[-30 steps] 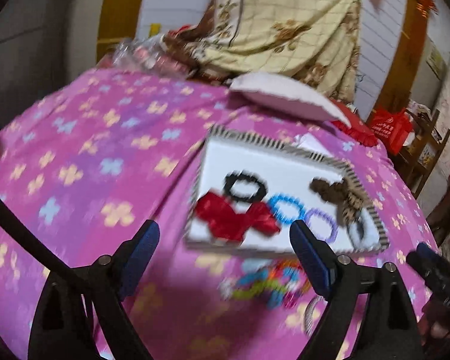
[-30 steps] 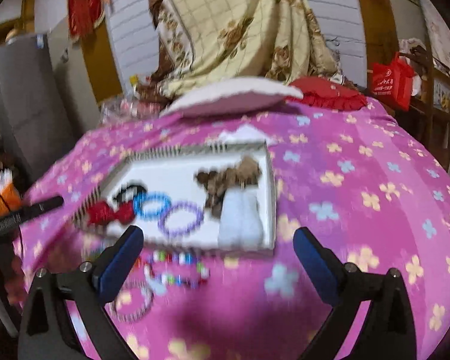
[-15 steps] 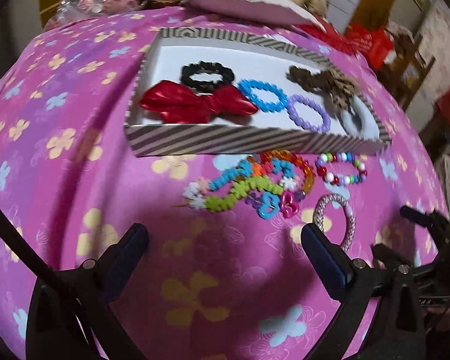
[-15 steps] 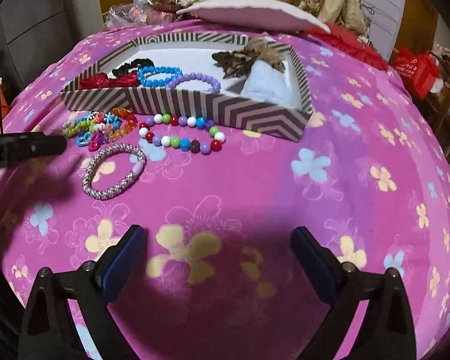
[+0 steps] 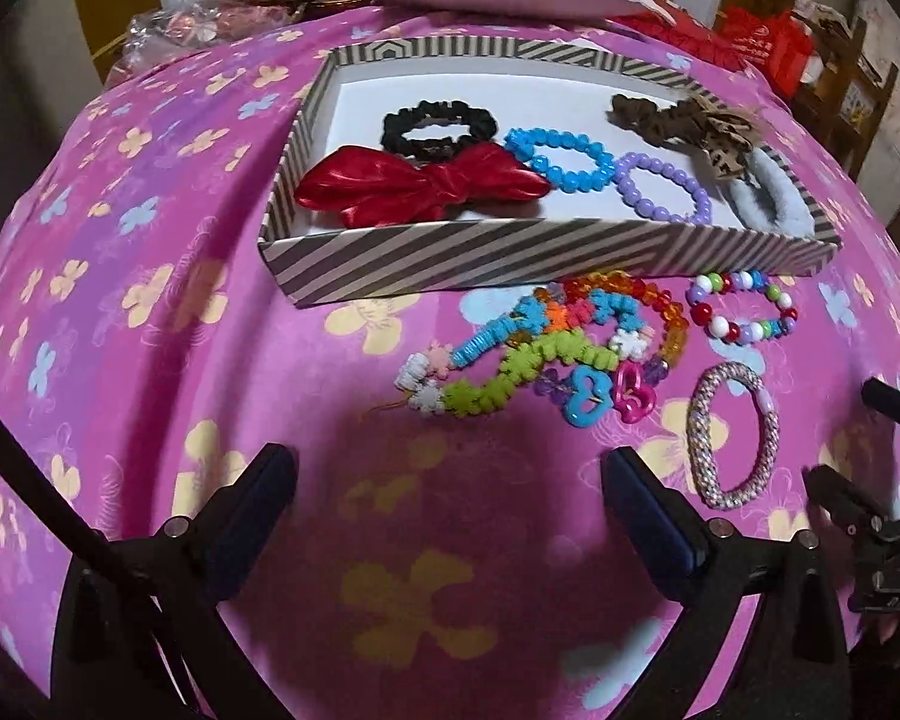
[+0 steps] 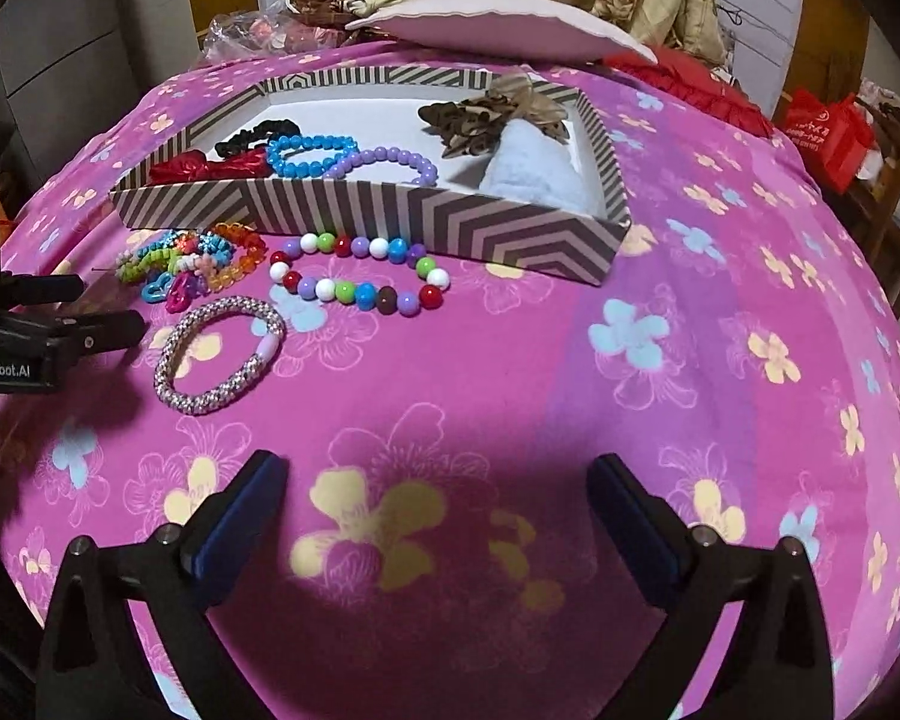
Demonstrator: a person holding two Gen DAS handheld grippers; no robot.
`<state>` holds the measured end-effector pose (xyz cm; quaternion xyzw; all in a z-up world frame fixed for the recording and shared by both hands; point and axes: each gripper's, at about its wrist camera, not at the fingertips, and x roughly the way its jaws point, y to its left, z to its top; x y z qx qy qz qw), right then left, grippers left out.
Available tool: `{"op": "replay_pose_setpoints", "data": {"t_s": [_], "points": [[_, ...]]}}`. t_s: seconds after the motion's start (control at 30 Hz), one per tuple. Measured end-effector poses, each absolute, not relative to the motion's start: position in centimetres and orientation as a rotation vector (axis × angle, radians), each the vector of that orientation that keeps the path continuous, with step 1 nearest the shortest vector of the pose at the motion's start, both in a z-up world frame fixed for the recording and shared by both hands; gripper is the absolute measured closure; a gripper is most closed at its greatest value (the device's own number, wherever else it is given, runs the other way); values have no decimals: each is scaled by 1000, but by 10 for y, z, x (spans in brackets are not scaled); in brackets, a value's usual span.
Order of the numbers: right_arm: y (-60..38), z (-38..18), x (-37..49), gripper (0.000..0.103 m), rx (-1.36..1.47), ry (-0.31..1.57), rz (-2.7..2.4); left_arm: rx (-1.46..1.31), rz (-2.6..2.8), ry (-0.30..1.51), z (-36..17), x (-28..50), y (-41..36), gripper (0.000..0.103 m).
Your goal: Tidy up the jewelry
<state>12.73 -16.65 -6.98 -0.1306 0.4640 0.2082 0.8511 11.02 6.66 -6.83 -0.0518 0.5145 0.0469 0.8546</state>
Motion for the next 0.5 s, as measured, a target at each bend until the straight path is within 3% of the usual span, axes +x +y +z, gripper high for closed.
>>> {"op": "replay_pose_setpoints", "data": {"t_s": [0.2, 0.27, 0.5], "points": [[-167, -69, 127, 0, -279, 976, 440, -121, 91, 1073, -66, 110, 70, 39], [-167, -69, 128, 0, -280, 977, 440, -183, 70, 1043, -62, 108, 80, 51], [-165, -70, 127, 0, -282, 976, 439, -346, 105, 934, -49, 108, 108, 54]]}}
